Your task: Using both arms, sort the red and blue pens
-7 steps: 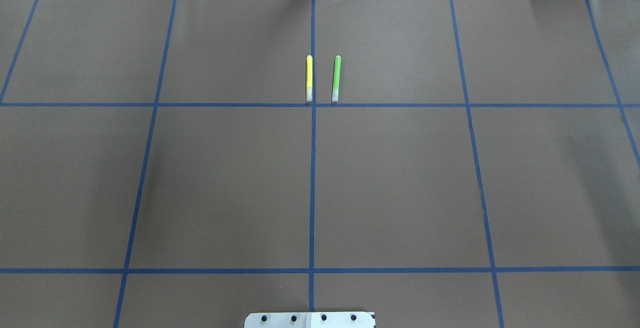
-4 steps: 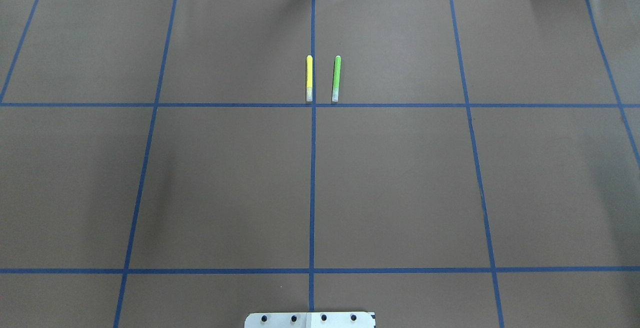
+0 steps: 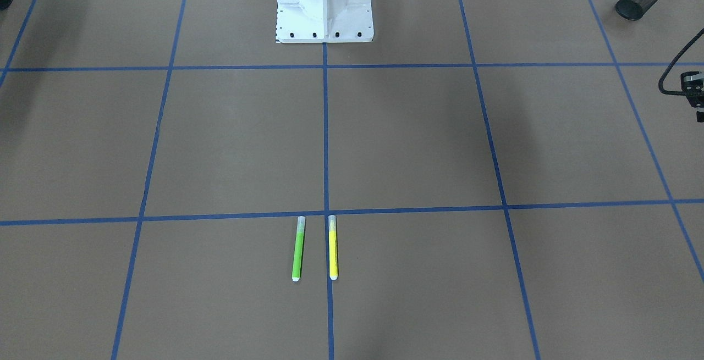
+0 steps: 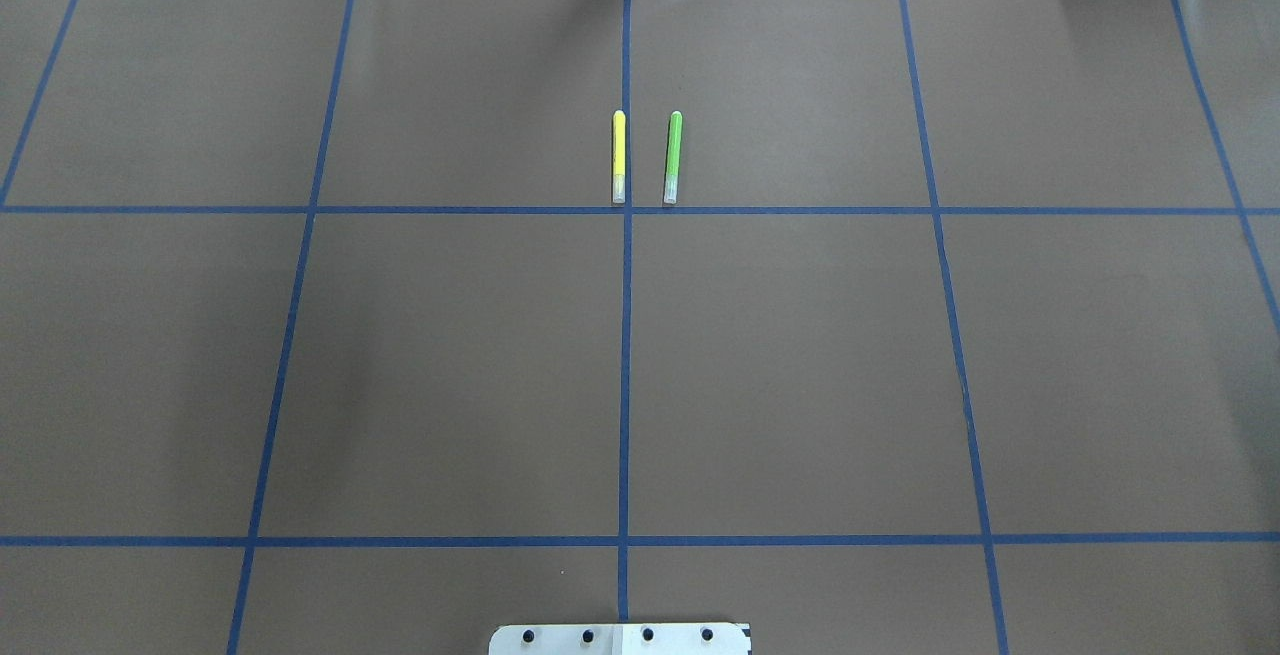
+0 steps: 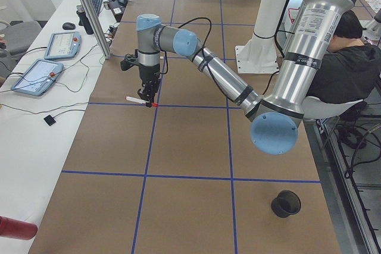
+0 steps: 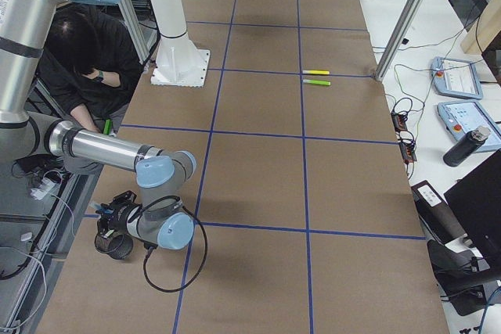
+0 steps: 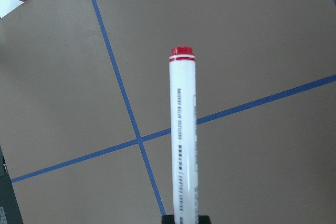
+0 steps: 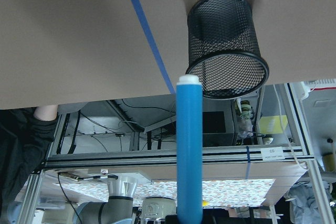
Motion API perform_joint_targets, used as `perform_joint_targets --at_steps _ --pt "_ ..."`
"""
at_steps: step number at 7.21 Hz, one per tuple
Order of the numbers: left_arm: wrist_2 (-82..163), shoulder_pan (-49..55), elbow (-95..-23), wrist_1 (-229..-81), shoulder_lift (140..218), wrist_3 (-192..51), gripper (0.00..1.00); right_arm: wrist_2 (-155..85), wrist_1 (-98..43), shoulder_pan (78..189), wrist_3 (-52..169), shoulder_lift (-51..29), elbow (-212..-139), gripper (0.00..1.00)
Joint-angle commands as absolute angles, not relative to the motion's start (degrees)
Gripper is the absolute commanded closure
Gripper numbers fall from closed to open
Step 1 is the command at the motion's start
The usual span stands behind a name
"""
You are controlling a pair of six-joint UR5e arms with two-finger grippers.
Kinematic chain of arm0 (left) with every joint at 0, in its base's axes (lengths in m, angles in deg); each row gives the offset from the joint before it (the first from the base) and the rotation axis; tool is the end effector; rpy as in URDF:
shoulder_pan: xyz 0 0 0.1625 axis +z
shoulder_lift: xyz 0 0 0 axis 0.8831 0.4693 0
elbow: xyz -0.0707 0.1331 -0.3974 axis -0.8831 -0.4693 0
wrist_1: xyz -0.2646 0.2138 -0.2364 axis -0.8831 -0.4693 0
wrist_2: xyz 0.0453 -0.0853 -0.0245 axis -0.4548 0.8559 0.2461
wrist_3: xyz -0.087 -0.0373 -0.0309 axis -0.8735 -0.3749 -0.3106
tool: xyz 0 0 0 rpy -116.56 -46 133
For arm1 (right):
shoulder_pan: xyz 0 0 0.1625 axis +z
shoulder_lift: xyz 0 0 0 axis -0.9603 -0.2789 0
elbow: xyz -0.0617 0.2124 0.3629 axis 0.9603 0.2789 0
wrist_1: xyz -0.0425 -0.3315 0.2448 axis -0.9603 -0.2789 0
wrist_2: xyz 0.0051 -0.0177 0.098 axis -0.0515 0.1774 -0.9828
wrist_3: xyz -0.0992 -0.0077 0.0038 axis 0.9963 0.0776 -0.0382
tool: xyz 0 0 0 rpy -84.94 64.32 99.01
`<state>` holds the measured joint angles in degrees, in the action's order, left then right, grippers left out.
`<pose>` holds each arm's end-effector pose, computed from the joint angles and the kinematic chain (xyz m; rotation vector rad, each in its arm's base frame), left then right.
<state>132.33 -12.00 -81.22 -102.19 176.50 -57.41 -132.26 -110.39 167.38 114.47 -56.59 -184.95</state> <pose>0.0597 -0.5474 0.3769 0.1786 0.4446 0.2975 0.0909 -0.1230 0.7452 -1.1403 -0.9145 -0.1317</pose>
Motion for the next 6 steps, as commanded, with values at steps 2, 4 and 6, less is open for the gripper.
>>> perform_joint_targets --at_steps 2,4,6 --pt "132.42 -12.08 -83.06 -102.14 176.37 -57.41 1.0 -132.7 -110.09 167.41 114.47 -57.46 -177.94 1.0" --pt "132.51 -12.08 -84.12 -102.14 176.37 -57.32 1.0 -133.22 -110.18 167.41 114.38 -57.37 -177.4 1.0" --pt "132.51 -12.08 -84.38 -102.14 176.37 -57.32 1.0 -134.46 -110.0 167.41 114.47 -56.94 -175.82 1.0"
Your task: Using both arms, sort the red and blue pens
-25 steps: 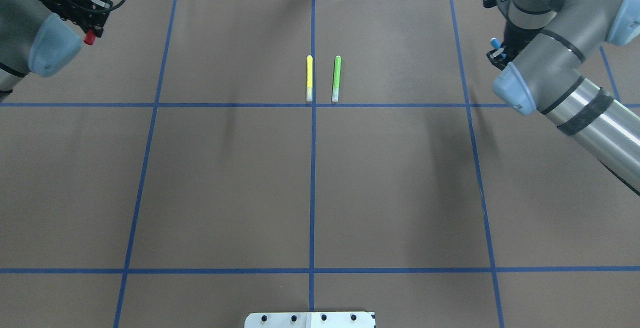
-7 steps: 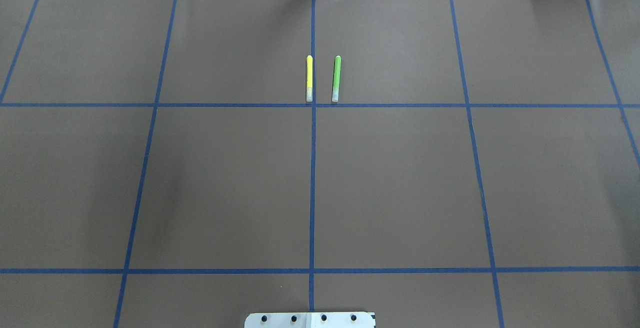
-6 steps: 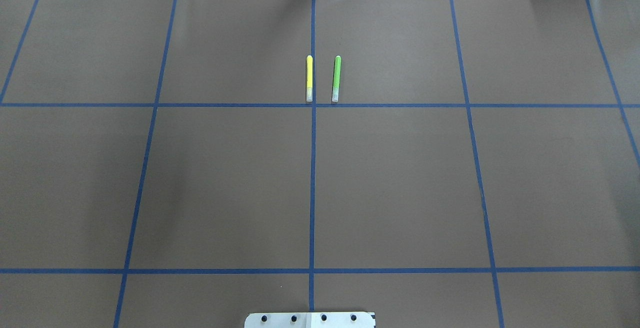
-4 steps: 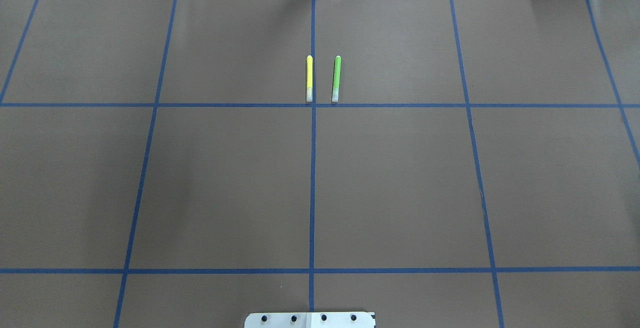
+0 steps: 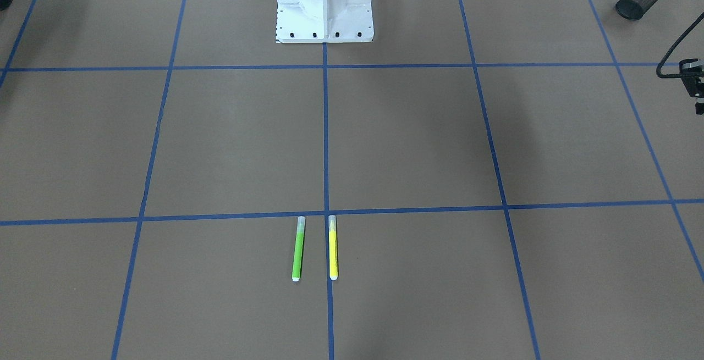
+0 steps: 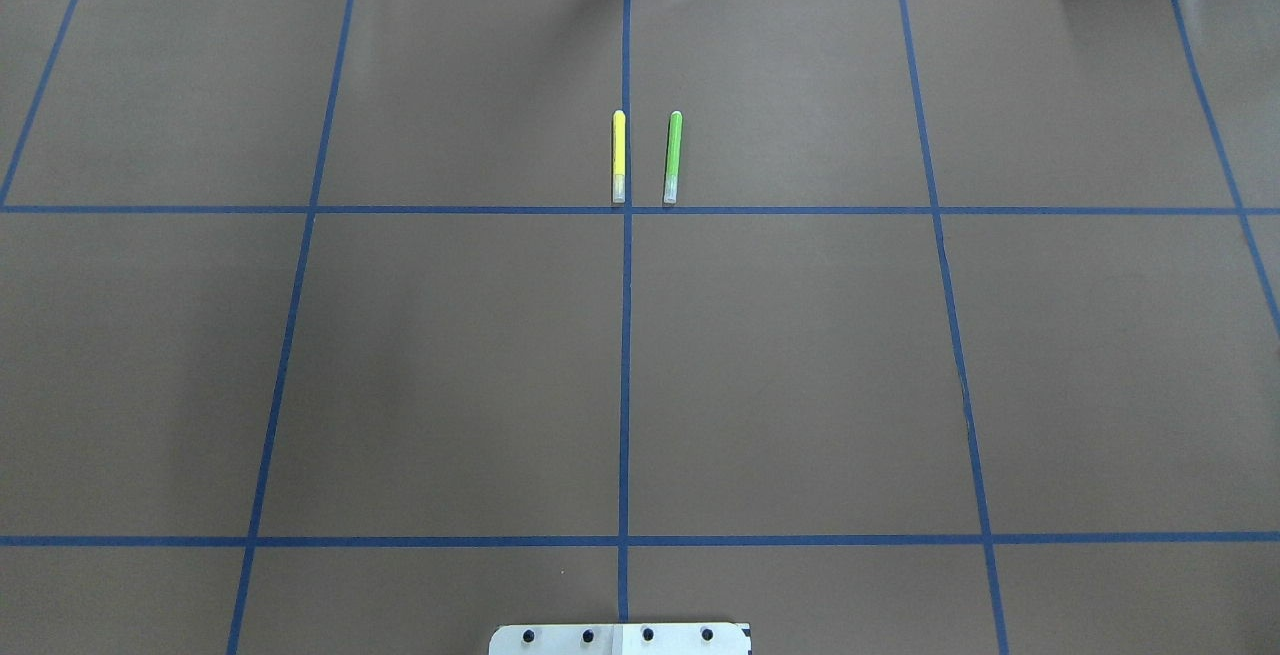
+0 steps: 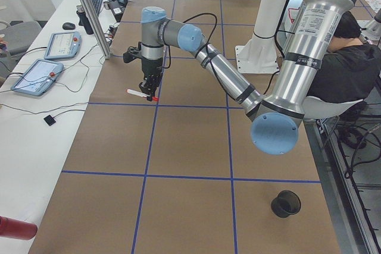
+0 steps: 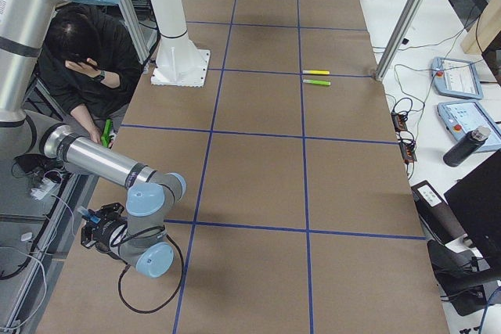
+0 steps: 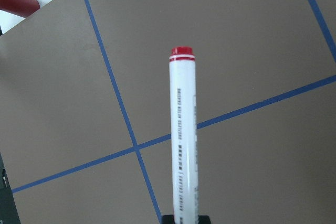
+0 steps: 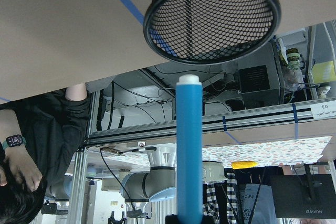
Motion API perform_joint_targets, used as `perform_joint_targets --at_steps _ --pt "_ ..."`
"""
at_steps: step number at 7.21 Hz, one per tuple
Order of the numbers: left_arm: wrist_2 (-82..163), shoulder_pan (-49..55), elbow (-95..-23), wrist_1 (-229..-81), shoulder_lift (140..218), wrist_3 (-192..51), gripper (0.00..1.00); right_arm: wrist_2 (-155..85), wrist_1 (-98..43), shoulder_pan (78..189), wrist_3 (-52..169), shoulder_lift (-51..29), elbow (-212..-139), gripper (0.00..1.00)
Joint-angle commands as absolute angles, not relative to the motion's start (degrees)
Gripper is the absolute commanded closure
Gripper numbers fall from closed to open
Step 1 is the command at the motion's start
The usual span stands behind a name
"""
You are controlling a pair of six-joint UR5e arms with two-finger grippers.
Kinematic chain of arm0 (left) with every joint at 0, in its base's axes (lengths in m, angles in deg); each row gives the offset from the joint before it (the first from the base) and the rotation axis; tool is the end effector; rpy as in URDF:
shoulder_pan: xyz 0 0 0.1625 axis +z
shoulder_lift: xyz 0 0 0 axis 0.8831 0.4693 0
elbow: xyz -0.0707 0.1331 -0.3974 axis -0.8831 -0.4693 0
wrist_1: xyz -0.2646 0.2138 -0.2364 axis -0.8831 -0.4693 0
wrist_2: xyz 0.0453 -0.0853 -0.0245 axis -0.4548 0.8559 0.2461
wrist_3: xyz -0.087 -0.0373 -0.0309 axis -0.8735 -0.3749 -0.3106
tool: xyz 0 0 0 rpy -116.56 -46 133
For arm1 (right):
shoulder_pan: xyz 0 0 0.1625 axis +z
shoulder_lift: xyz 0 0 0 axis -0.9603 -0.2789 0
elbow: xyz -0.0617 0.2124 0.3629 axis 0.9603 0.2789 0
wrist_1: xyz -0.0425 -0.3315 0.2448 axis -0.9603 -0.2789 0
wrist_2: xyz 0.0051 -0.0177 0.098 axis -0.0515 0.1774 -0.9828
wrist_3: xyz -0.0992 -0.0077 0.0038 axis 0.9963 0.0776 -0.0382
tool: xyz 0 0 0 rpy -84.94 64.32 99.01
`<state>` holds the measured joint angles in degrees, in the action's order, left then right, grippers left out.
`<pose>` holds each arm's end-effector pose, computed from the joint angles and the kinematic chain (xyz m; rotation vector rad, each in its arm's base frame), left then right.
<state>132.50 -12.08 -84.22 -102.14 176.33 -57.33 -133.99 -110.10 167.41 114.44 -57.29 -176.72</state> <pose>0.0561 -0.5365 0.3570 0.2264 0.4537 0.3074 0.0861 -0.0861 0.7891 -1.2652 -0.9635 -0.0442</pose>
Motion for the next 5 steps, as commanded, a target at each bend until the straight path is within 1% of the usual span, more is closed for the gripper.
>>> perform_joint_targets --at_steps 1,2,3,4,5 --pt "132.51 -12.08 -84.47 -102.14 176.37 -57.32 1.0 -134.37 -109.83 167.41 114.47 -56.76 -175.64 0.64" --pt "132.42 -12.08 -84.47 -102.14 176.37 -57.32 1.0 -134.29 -109.91 167.41 114.38 -56.41 -175.64 0.27" --pt "132.42 -12.08 -84.47 -102.14 176.37 -57.32 1.0 -134.28 -109.91 167.41 114.38 -55.88 -175.03 0.01" --pt "132.51 -12.08 -84.9 -102.05 176.37 -57.41 1.0 -134.2 -108.78 167.41 114.38 -55.44 -174.59 0.01" --pt "132.51 -12.08 -85.08 -101.79 176.37 -57.32 1.0 -134.02 -104.68 167.41 112.73 -54.91 -174.15 0.01"
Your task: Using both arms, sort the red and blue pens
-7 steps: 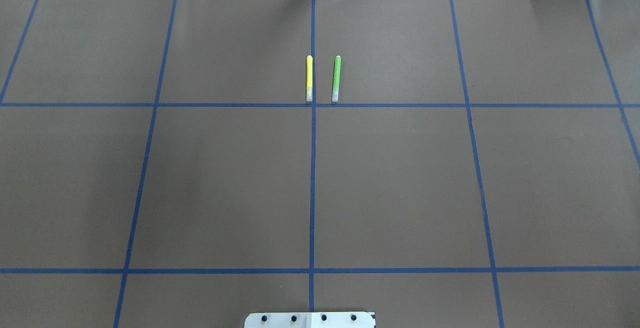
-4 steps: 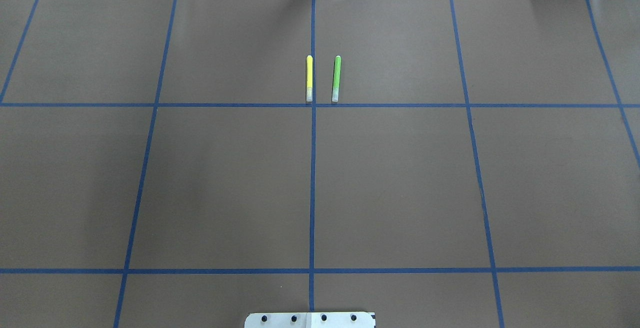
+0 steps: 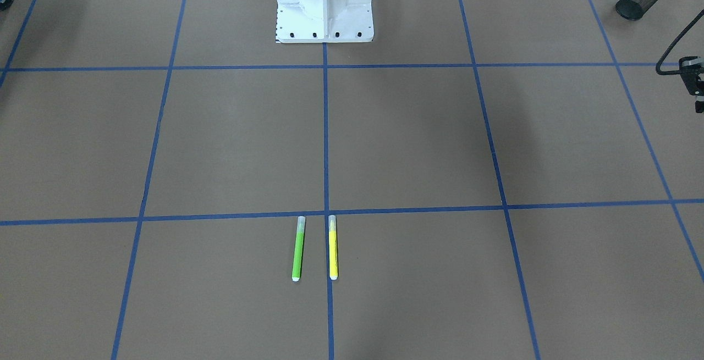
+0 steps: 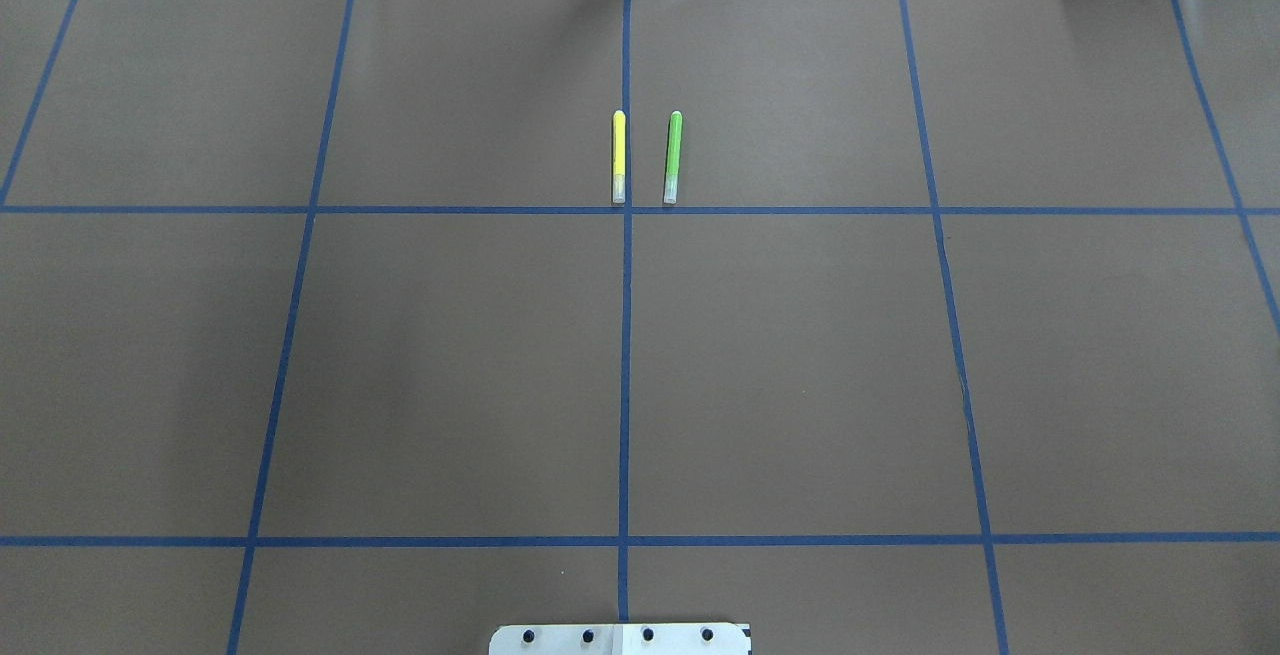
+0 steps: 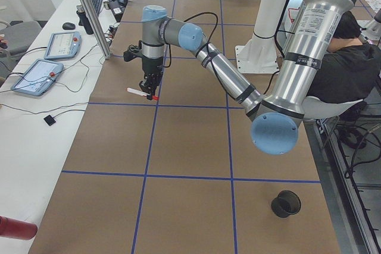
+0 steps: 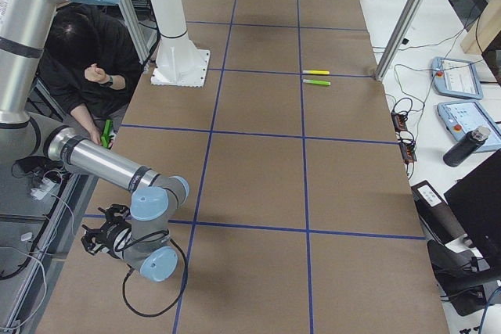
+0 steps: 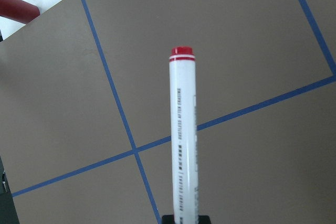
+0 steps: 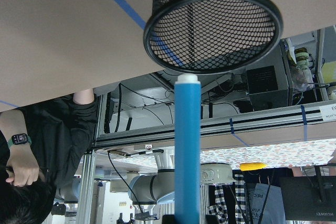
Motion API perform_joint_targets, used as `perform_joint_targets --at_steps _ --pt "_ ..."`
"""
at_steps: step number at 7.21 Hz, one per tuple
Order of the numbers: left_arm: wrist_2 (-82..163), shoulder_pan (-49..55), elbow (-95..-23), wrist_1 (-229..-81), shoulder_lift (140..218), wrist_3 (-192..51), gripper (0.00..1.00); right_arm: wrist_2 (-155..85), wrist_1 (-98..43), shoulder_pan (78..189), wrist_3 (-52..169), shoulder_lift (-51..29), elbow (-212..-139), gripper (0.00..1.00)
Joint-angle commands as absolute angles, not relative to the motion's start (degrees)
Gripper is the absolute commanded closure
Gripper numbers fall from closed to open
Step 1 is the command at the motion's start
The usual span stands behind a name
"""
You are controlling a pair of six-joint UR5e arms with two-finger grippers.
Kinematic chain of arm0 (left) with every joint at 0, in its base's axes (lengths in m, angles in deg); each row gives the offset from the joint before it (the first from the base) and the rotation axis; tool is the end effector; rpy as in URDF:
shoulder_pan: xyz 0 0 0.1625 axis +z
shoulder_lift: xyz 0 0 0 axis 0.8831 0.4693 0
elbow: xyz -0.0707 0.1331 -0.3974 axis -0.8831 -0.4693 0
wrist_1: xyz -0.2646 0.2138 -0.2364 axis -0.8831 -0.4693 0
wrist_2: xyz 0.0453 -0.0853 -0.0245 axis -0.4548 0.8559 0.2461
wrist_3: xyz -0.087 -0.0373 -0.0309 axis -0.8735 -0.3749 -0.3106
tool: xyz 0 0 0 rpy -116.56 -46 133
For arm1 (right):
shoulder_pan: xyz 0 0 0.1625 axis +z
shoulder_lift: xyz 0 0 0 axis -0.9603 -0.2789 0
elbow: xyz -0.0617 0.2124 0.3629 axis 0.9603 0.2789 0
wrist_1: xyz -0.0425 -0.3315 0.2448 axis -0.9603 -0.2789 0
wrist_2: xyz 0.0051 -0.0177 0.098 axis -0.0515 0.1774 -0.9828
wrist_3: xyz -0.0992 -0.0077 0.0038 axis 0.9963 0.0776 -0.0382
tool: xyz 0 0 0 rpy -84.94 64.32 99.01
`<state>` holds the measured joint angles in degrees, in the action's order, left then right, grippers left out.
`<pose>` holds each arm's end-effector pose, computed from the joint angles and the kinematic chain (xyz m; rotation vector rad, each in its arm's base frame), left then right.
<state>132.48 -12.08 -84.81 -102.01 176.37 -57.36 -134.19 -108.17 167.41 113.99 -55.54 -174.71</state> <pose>0.0555 -0.5344 0.3527 0.2349 0.4545 0.3085 0.0867 -0.1002 0.7987 -1.2404 -0.9554 -0.0480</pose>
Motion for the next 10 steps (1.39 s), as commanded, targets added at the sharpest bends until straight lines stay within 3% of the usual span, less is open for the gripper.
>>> perform_joint_targets --at_steps 1,5,8,10 --pt "132.68 -12.08 -85.0 -101.52 176.37 -57.32 1.0 -133.93 -100.72 167.41 109.14 -53.52 -174.06 0.0" --pt "133.04 -12.08 -86.4 -101.08 168.22 -56.53 1.0 -135.07 -90.23 167.41 96.3 -41.42 -174.67 0.0" --pt "136.52 -14.27 -84.57 -101.52 156.29 -56.36 1.0 -136.82 -89.35 167.5 84.1 -26.04 -176.24 0.0" --pt "140.85 -20.66 -83.68 -100.3 148.37 -50.22 1.0 -139.28 -81.75 167.41 80.38 -23.71 -178.1 0.0"
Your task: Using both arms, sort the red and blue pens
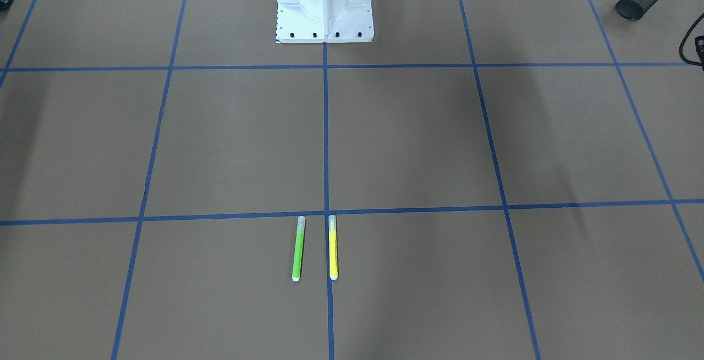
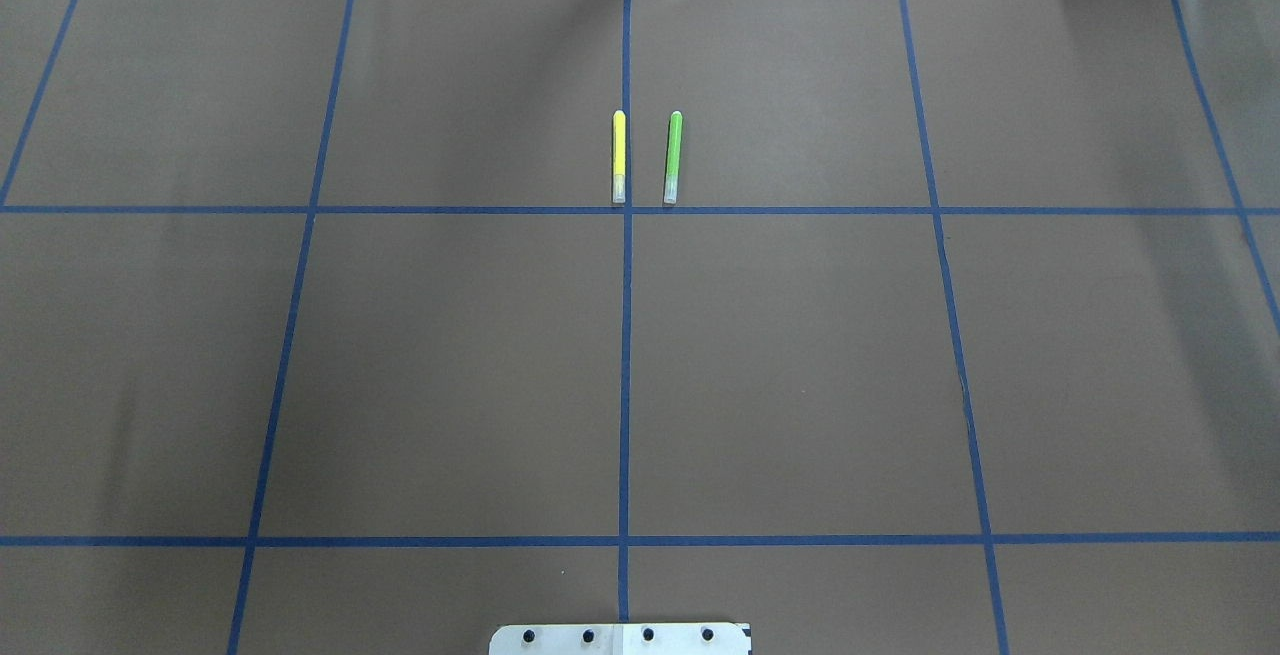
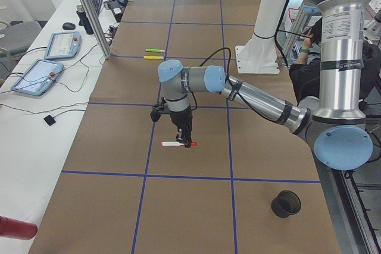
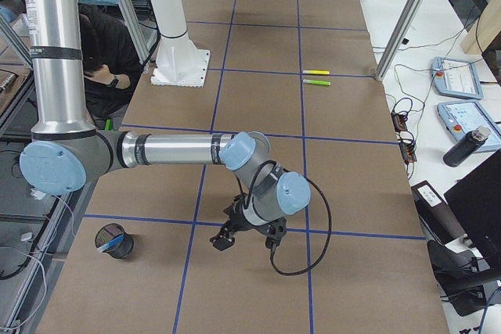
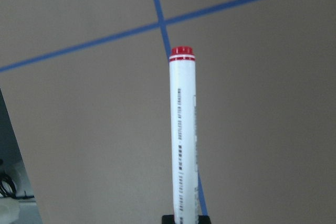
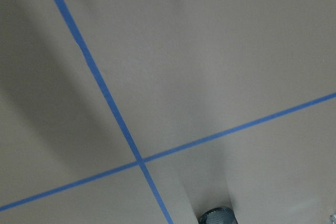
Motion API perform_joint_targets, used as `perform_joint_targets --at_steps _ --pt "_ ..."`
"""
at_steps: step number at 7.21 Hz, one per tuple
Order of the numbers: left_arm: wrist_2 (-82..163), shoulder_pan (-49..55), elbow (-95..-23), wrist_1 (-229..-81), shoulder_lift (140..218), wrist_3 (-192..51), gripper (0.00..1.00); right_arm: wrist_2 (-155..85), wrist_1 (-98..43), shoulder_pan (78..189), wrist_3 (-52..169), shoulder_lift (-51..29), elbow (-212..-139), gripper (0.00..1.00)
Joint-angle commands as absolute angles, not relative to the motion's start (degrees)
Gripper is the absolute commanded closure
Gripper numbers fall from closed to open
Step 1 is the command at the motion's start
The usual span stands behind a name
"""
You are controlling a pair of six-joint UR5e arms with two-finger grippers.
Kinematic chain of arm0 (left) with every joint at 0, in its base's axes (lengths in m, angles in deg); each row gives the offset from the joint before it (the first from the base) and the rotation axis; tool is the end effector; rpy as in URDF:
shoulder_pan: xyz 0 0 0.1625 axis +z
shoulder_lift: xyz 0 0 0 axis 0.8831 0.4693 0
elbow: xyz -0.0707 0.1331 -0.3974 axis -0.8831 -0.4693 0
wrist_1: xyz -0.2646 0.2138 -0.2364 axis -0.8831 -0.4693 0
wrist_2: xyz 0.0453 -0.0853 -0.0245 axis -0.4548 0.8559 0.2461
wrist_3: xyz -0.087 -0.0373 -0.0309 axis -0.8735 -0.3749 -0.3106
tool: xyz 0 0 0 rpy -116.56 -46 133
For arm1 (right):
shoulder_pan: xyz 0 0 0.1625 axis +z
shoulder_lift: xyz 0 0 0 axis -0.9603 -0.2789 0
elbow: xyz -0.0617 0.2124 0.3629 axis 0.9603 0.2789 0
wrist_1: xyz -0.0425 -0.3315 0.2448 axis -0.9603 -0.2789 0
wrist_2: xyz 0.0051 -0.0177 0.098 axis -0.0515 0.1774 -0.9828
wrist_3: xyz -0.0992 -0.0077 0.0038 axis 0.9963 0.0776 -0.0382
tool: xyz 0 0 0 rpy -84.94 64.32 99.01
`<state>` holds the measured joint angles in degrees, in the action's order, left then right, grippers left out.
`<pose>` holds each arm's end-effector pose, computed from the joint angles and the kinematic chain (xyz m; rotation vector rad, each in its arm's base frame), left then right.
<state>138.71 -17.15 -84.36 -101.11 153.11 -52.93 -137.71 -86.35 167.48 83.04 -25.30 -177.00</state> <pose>-0.0048 -0.4187 0.5463 -0.1586 0.5145 0.2011 0.1048 -0.4597 0.6384 -0.5292 -0.6619 0.1179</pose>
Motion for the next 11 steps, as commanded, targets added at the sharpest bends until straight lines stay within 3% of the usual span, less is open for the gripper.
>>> perform_joint_targets --at_steps 1,5,11 --pt "141.56 -23.74 -83.42 -97.59 146.42 -50.2 1.0 -141.3 -76.65 166.98 80.02 -23.97 -177.23 0.0" --pt "154.82 -31.73 -81.05 -87.29 133.52 -50.2 1.0 -144.13 -74.49 166.88 79.84 -24.06 -180.46 0.0" --pt "155.62 -52.49 -74.65 -59.7 132.43 -48.62 1.0 -146.77 -74.49 166.88 79.84 -24.41 -182.85 0.0"
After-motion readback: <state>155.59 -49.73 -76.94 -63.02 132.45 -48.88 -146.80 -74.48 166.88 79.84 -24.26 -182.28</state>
